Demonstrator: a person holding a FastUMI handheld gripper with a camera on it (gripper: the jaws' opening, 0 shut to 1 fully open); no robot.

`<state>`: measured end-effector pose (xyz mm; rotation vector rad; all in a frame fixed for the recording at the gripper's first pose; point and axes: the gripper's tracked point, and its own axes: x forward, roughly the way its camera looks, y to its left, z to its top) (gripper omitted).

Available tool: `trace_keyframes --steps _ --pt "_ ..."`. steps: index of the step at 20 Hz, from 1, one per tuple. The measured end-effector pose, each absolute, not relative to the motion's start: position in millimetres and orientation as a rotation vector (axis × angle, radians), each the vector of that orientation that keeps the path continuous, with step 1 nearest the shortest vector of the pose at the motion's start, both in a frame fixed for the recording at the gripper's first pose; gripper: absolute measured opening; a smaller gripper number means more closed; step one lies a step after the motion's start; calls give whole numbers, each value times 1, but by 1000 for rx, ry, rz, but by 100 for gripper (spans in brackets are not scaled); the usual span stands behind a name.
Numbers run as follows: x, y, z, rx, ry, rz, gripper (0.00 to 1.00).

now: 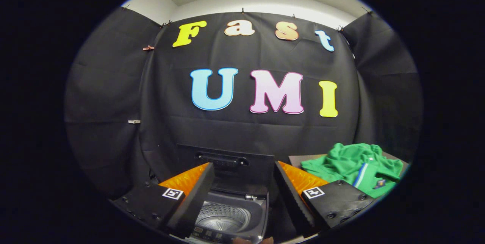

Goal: Put the clothes into the washing machine and then close the washing machine lid.

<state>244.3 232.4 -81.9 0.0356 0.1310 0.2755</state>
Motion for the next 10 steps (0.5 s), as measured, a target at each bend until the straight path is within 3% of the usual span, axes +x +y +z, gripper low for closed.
trace_keyframes --steps 10 --pt "378 323 -101 18 164 304 98"
